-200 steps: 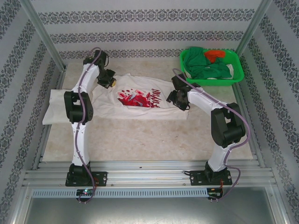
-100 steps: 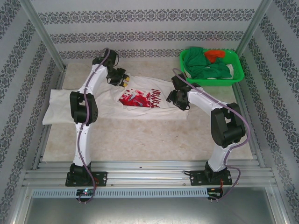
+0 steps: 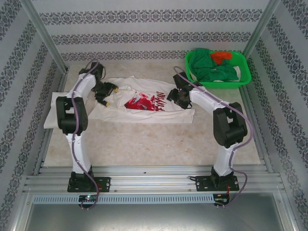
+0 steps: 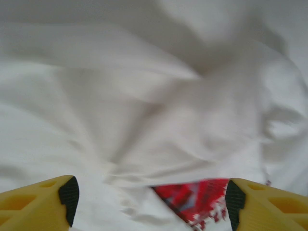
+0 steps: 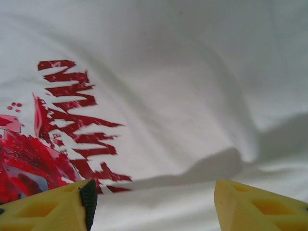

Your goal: Fold and stack the t-shirts

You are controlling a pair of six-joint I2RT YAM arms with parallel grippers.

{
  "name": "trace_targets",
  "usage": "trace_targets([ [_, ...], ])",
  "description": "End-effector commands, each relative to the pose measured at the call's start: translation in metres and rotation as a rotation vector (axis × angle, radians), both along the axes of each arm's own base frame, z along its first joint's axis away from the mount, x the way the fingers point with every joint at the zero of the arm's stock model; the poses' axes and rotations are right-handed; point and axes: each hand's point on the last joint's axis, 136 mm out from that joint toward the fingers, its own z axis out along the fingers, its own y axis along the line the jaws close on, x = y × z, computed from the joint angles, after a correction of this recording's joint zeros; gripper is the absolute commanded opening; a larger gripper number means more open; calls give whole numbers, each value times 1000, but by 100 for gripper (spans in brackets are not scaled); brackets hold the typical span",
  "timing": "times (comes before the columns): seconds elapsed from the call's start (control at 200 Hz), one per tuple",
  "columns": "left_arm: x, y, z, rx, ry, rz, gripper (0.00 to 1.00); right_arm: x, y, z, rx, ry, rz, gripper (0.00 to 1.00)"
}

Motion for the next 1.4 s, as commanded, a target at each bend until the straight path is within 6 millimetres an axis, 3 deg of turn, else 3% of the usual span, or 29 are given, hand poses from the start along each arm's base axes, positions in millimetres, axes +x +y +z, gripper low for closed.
trace_targets([
  [0.0, -24, 28, -12, 69, -23, 17, 78, 4, 12, -16, 2, 35, 55, 65],
  [0.17, -72, 57, -39, 105, 42, 57, 76, -11, 10, -47, 2, 123, 34, 64],
  [0.315, -106, 65, -54, 124, 115, 38, 75, -38, 6, -60, -17, 187, 51, 64],
  [0.58, -178, 56, -69, 94, 245, 36, 75, -94, -10, -66, -70, 271, 96, 64],
  [0.709, -204, 53, -61, 105, 266, 40, 74, -108, -15, -63, -83, 284, 106, 65],
  [0.824, -175, 62, -31, 160, 128, -18, 73, -101, -12, -56, -84, 263, 119, 65],
  [0.949, -121, 54, -8, 111, -10, -58, 70, -85, -1, -52, -74, 244, 140, 65],
  [1.014, -94, 47, -7, 68, -53, -61, 64, -76, 6, -50, -67, 234, 153, 65],
  [1.079, -68, 41, -10, 16, -77, -44, 53, -70, 12, -49, -60, 227, 162, 65],
  [1.189, -38, 37, -26, -27, -68, -18, 43, -61, 18, -49, -52, 216, 164, 65],
  [1.284, -29, 41, -45, -21, -30, -5, 41, -57, 20, -49, -54, 213, 165, 65],
  [1.394, -39, 45, -60, -10, 30, -1, 39, -58, 16, -53, -68, 218, 158, 65],
])
